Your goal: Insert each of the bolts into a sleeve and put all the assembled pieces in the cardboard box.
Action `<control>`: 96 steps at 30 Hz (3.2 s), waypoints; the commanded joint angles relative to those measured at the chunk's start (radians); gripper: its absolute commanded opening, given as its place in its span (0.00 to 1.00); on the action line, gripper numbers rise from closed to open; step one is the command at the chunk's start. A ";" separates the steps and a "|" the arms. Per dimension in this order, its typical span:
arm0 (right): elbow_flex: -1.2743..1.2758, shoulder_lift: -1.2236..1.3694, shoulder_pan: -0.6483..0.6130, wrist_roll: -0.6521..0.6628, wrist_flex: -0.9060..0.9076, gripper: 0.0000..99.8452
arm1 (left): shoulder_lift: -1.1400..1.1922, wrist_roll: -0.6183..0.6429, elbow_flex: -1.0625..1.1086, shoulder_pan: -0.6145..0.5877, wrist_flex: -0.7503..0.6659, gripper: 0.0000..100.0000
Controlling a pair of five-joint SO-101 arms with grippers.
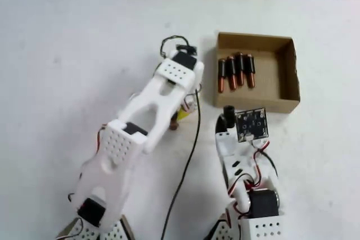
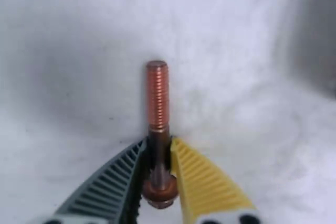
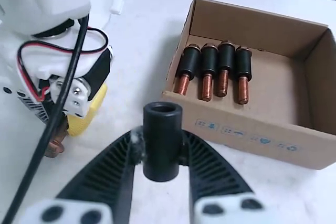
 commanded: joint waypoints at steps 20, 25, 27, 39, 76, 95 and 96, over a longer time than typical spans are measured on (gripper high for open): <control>-0.006 -0.013 0.004 0.000 -0.022 0.02 | -0.048 -0.396 -0.236 -0.360 0.081 0.02; -0.006 -0.013 0.004 0.000 -0.022 0.02 | -0.053 -0.543 -0.236 -0.458 0.086 0.02; -0.006 -0.013 0.004 0.000 -0.022 0.02 | -0.058 -0.730 -0.236 -0.469 0.091 0.02; -0.006 -0.013 0.004 0.000 -0.021 0.02 | -0.058 -1.126 -0.227 -0.478 0.100 0.02; -0.005 -0.012 0.004 0.000 -0.021 0.02 | -0.934 -1.218 0.848 -0.452 -0.192 0.02; 0.009 -0.012 0.004 0.000 -0.025 0.02 | -0.946 -1.445 1.303 -0.450 -0.723 0.02; 0.009 -0.012 0.004 0.000 -0.025 0.02 | -0.946 -1.473 1.312 -0.450 -0.723 0.02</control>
